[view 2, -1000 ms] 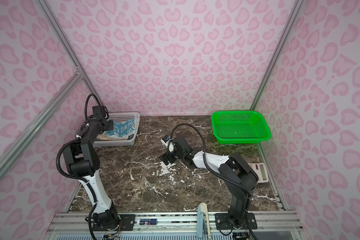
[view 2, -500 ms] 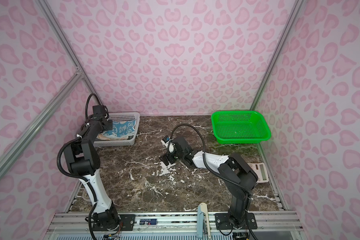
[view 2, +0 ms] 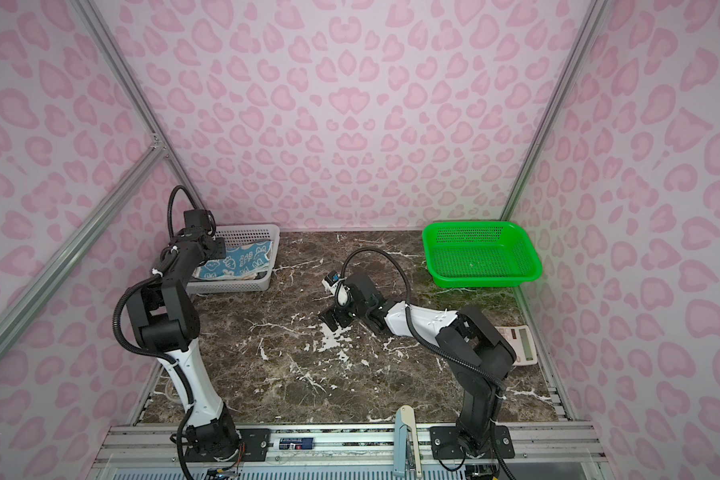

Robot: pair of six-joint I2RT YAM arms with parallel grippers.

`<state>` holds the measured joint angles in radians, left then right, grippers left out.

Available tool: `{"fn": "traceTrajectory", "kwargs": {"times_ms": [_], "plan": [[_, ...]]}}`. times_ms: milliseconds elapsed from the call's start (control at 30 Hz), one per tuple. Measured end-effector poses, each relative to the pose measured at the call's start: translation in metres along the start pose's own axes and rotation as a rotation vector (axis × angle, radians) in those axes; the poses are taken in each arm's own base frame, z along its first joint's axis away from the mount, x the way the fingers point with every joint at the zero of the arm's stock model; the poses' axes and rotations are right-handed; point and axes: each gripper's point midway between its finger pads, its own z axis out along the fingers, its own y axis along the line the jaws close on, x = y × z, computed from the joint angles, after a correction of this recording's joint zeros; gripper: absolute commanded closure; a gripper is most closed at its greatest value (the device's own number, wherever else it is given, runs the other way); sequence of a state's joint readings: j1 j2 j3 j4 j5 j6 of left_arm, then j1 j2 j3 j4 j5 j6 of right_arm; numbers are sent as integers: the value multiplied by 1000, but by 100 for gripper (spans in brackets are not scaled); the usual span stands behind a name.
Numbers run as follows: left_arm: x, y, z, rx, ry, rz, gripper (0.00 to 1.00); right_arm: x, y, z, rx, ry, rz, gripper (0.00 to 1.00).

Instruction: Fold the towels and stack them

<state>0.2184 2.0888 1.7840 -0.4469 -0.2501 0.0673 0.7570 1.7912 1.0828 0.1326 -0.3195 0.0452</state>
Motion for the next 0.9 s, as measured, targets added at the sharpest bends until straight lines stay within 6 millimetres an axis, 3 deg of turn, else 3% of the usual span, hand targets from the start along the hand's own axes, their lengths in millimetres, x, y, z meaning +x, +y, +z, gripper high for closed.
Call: {"fn": "traceTrajectory", "kwargs": {"times_ms": [200,567,733,900], "plan": [[-14,-10,-35,107,-61,-60,41,-1,1,-1,-4,-7,-1,1],[-18,-36,-105,311,-174,-112,40,-7,3,-10,-6,-44,-5,1],[-9,-52,-132,365,-204,-96,40,-6,5,-14,-10,-52,4,1],[15,-68,-150,401,-198,-66,39,-9,6,-21,-11,-76,6,1]]}}
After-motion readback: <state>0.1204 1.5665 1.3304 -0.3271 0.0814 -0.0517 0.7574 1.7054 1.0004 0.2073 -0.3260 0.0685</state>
